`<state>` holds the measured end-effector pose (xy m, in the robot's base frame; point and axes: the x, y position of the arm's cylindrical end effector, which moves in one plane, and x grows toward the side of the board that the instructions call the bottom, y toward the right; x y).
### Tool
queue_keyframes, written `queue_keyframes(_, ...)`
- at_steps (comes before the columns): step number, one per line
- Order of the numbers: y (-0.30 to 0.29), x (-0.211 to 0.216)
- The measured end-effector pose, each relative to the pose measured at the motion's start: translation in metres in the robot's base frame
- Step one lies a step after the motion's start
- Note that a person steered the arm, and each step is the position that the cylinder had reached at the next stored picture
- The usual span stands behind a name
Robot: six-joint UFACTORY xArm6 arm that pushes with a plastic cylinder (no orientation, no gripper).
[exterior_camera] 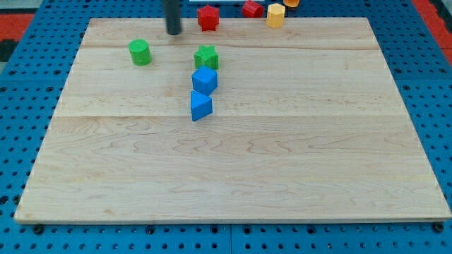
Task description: Slide the red star to the left of the yellow hexagon
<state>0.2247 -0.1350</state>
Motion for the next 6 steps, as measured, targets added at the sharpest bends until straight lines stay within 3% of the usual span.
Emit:
queue_keyframes(3, 0.103, -0.031)
queue_keyframes(4, 0.136, -0.024)
queue_keyframes(5, 0.149, 0.020)
queue_keyframes(6, 0.179, 0.025)
